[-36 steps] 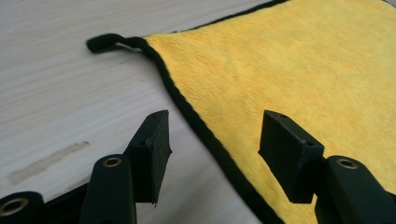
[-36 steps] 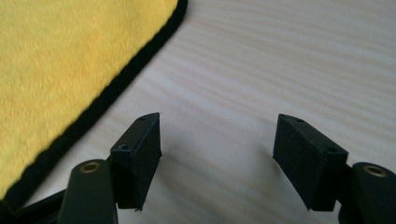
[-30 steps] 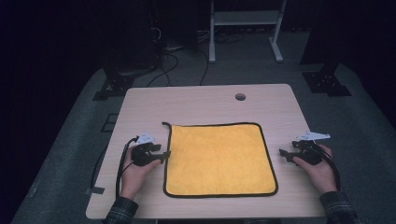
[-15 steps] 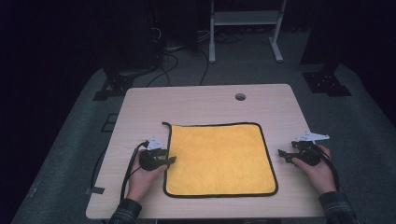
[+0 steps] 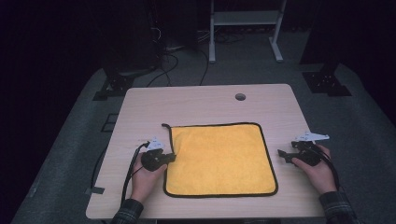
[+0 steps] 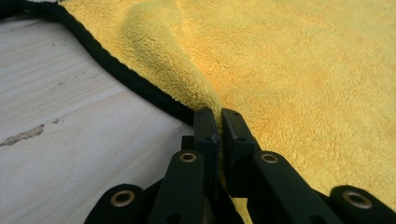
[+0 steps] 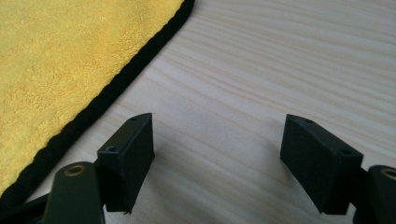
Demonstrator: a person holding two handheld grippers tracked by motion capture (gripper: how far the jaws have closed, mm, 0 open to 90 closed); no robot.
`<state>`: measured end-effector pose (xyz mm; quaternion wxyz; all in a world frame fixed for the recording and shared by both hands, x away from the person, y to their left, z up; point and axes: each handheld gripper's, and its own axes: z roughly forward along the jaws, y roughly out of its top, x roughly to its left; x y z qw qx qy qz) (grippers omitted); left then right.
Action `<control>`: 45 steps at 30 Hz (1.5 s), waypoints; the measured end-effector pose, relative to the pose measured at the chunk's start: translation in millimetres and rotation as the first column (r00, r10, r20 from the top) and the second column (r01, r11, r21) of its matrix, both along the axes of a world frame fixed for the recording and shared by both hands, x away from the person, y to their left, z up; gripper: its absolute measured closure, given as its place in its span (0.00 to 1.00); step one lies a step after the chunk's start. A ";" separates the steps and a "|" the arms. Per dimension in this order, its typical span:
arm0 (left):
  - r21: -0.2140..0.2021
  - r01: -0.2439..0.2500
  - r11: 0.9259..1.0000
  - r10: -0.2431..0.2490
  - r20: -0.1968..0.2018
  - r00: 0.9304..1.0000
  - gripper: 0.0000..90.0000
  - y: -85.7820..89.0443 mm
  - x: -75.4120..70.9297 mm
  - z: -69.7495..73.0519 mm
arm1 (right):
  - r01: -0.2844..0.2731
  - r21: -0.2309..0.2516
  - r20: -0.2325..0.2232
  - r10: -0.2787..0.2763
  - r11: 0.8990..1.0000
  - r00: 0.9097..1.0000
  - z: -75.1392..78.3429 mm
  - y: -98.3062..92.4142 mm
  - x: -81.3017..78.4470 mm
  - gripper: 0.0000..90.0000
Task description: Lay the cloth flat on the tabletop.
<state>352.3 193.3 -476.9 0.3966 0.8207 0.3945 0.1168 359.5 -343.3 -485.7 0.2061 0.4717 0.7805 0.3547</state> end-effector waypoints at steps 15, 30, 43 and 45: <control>-0.015 -0.038 0.999 0.037 -0.052 0.998 0.96 35.4 1.7 8.4 | -0.004 0.000 -0.003 0.004 1.000 1.000 0.1 0.1 -0.5 0.27; -0.106 -0.017 0.994 0.018 0.013 1.000 0.95 47.6 -0.6 27.7 | -0.003 -0.001 -0.002 0.003 1.000 1.000 0.1 0.2 -0.5 0.27; -0.172 0.080 0.982 -0.076 0.031 0.997 0.95 10.9 14.7 38.2 | 0.000 0.001 -0.001 0.000 1.000 1.000 -0.1 1.0 -0.2 0.27; -0.173 0.095 0.980 -0.092 0.030 0.995 0.95 4.0 16.6 39.0 | 0.000 0.001 -0.001 0.000 1.000 1.000 -0.1 1.0 -0.2 0.27</control>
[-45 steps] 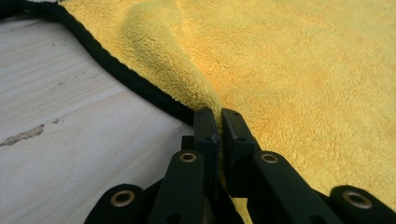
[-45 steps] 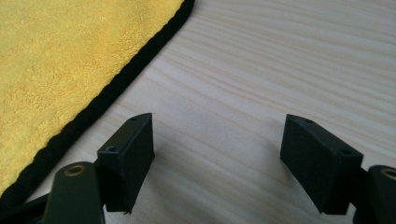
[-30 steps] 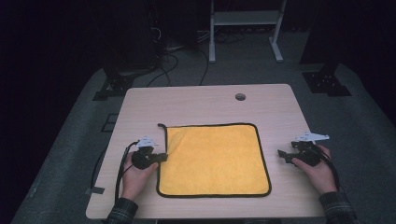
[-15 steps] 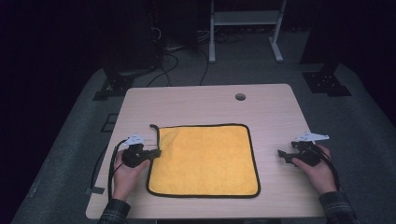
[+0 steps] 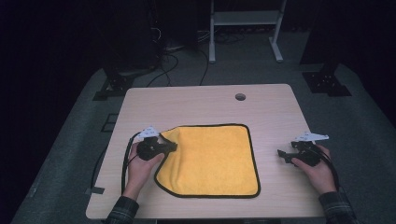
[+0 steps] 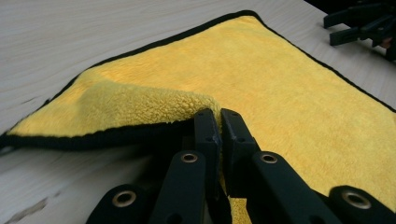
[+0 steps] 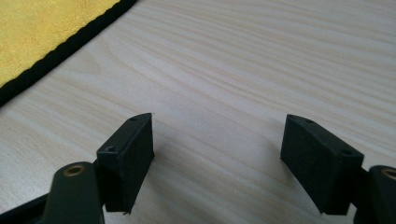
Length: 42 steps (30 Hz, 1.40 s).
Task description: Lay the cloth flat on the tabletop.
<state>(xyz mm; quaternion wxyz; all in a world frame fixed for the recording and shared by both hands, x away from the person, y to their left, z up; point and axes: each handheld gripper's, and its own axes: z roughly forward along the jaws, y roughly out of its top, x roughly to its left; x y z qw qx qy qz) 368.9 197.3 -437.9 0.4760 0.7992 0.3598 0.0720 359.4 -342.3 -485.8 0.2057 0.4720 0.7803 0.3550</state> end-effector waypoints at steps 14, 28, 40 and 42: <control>-0.014 0.099 0.995 -0.099 -0.002 0.995 0.95 -51.3 15.8 3.2 | 0.001 0.000 0.000 -0.001 1.000 1.000 0.0 0.0 0.0 0.27; -0.003 0.189 0.982 -0.189 -0.014 0.982 0.95 -100.3 26.0 1.2 | 0.001 0.001 -0.001 -0.001 1.000 1.000 0.0 0.1 -0.1 0.27; -0.019 0.238 0.971 -0.239 -0.026 0.971 0.95 -138.0 35.7 -4.4 | 0.000 0.000 -0.001 0.000 1.000 1.000 0.0 0.0 0.0 0.27; -0.021 0.247 0.969 -0.247 -0.025 0.969 0.95 -143.4 36.8 -5.0 | 0.000 0.000 -0.001 0.000 1.000 1.000 0.0 0.0 0.0 0.27</control>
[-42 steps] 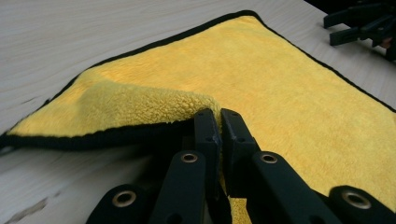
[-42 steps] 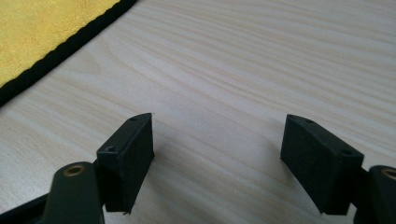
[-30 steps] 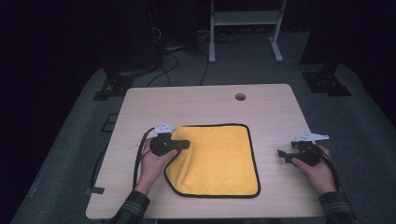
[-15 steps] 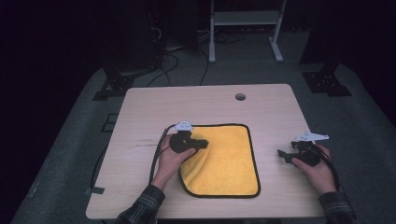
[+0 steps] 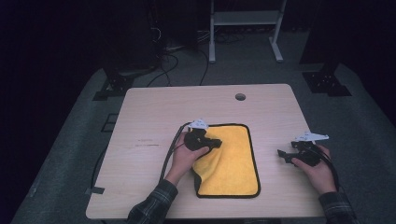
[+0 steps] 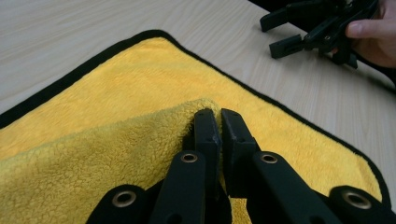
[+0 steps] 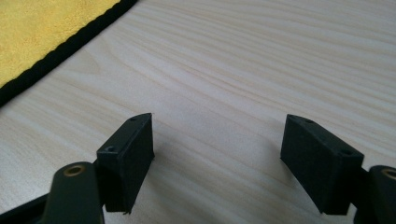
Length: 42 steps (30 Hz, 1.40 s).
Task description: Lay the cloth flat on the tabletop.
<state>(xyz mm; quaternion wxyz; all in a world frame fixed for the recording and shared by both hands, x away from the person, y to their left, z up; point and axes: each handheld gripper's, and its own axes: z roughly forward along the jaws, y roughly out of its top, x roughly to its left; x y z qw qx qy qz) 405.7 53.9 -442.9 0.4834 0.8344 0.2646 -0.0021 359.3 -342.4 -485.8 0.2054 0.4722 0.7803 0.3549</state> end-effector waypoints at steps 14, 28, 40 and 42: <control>0.008 0.089 0.996 -0.089 -0.021 0.996 0.95 -41.1 4.6 -4.9 | -0.002 0.000 0.000 0.002 1.000 1.000 0.0 -0.2 0.1 0.27; 0.035 0.131 0.991 -0.128 -0.074 0.989 0.92 -77.1 13.6 -20.6 | -0.005 0.000 0.001 0.005 1.000 1.000 0.0 -0.4 0.3 0.27; 0.024 0.149 0.989 -0.146 -0.086 0.986 0.86 -104.1 19.2 -24.3 | -0.005 0.000 0.001 0.005 1.000 1.000 0.0 -0.4 0.4 0.27; 0.021 0.151 0.988 -0.149 -0.083 0.985 0.85 -105.4 19.0 -23.2 | -0.006 0.000 0.001 0.006 1.000 1.000 0.0 -0.4 0.4 0.27</control>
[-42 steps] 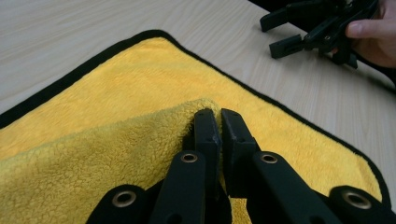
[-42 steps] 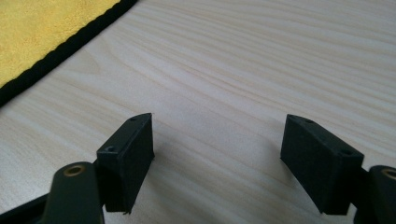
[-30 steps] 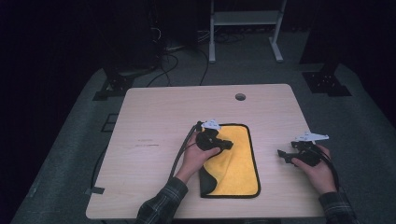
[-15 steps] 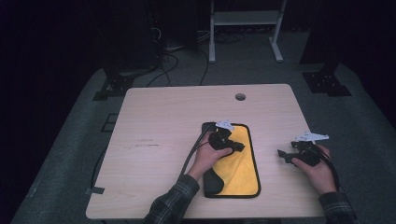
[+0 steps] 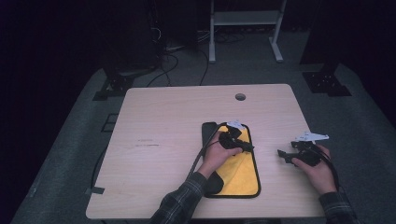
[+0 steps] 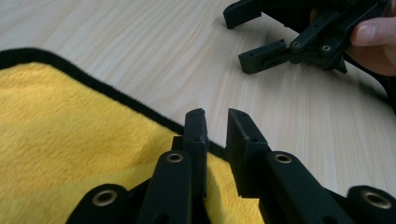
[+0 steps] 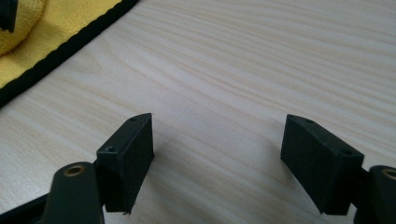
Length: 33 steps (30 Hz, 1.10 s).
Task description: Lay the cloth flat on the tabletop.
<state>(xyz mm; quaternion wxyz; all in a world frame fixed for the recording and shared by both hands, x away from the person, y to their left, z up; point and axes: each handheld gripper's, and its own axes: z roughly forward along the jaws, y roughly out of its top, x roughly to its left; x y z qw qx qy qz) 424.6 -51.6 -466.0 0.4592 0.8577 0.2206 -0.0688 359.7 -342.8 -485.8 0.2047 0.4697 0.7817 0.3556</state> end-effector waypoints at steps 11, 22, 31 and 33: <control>0.026 -0.071 0.997 0.069 0.068 0.995 0.83 37.5 0.8 18.5 | -0.003 -0.001 -0.001 0.003 1.000 1.000 0.0 0.0 -0.3 0.27; 0.035 -0.184 0.982 0.180 0.104 0.978 0.64 108.2 -17.6 19.3 | -0.003 0.000 -0.002 0.003 1.000 1.000 0.1 0.0 -0.5 0.27; 0.101 -0.235 0.967 0.220 0.143 0.965 0.45 147.6 -46.3 15.8 | -0.002 0.000 -0.001 0.002 1.000 1.000 0.0 0.2 -0.4 0.27; 0.100 -0.255 0.962 0.241 0.132 0.962 0.43 157.3 -50.1 12.8 | -0.002 0.000 -0.001 0.002 1.000 1.000 0.0 0.2 -0.3 0.26</control>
